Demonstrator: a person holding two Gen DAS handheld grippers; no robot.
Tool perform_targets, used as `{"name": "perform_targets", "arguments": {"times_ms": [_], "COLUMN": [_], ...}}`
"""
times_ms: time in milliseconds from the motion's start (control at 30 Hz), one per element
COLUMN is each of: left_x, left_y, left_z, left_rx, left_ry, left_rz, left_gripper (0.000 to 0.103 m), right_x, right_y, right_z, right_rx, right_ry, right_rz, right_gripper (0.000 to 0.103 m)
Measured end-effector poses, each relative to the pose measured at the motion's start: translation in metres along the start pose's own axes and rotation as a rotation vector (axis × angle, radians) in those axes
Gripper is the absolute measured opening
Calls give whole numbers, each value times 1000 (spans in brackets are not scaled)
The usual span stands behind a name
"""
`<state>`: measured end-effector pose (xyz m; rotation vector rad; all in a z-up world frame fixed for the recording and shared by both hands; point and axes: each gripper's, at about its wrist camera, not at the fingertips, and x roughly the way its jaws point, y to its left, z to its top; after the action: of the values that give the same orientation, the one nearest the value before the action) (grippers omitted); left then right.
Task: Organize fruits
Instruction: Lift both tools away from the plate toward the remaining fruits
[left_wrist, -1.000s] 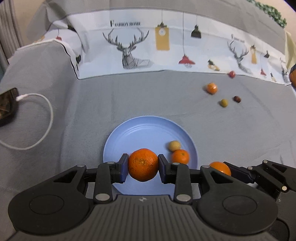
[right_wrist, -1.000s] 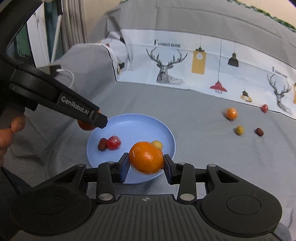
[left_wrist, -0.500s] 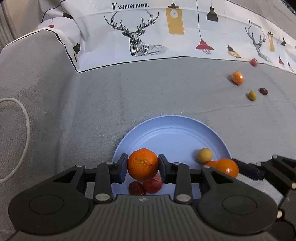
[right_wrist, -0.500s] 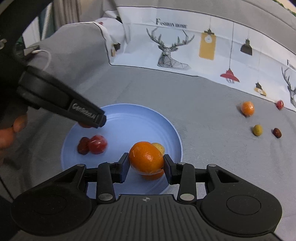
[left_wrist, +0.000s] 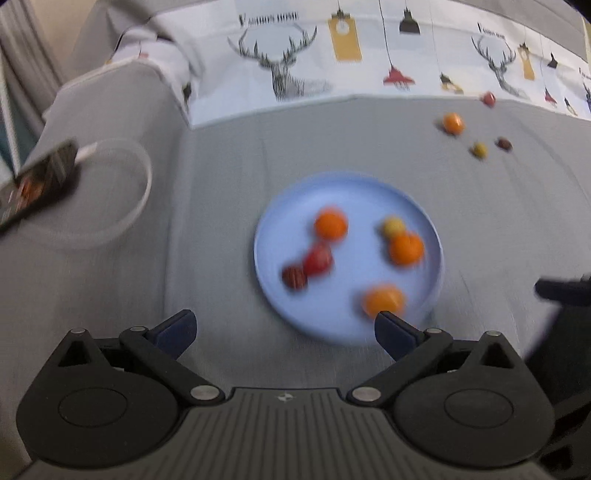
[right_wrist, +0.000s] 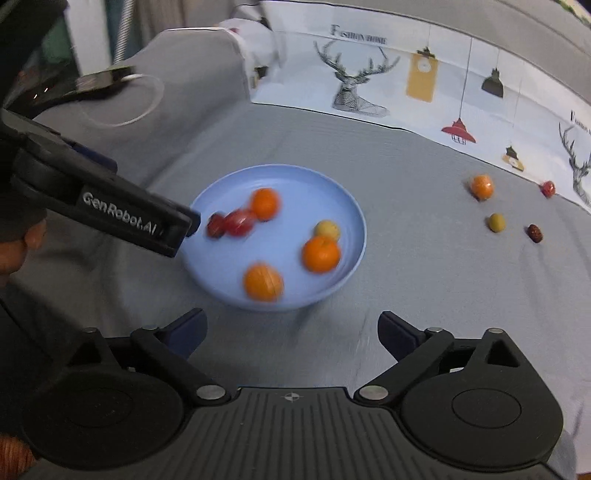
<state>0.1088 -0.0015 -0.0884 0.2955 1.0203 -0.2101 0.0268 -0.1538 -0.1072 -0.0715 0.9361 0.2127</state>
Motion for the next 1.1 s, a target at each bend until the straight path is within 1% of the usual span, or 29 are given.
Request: {"name": "perform_targets", "arguments": {"times_ms": [67, 167, 267, 333, 433, 867, 967, 1100], "left_x": [-12, -32, -50, -63, -81, -136, -148, -161], "left_y": [0, 1, -3, -5, -7, -16, -16, -15], "left_z": [-15, -34, -45, -50, -55, -75, -80, -85], "left_rx": [-13, -41, -41, -30, -41, -49, -60, -83], "left_ry": [12, 11, -9, -39, -78, -185, -217, -242], "left_rz": [1, -9, -13, -2, 10, 37, 53, 66], "left_gripper": [103, 103, 103, 103, 103, 103, 103, 103], "right_x": [-20, -42, -62, -74, -88, -143, -152, -159], "right_y": [5, 12, 17, 20, 24, 40, 43, 45], "right_z": [-9, -17, -20, -23, -27, -48, -51, -55], "right_rx": [4, 3, -12, -13, -27, -75, -83, -87], "right_ry": [-16, -53, -103, -129, -162, -315, -344, -359], "right_rz": [-9, -27, -53, -59, -70, -105, -109, -106], "right_gripper": [102, 102, 102, 102, 102, 102, 102, 102]}}
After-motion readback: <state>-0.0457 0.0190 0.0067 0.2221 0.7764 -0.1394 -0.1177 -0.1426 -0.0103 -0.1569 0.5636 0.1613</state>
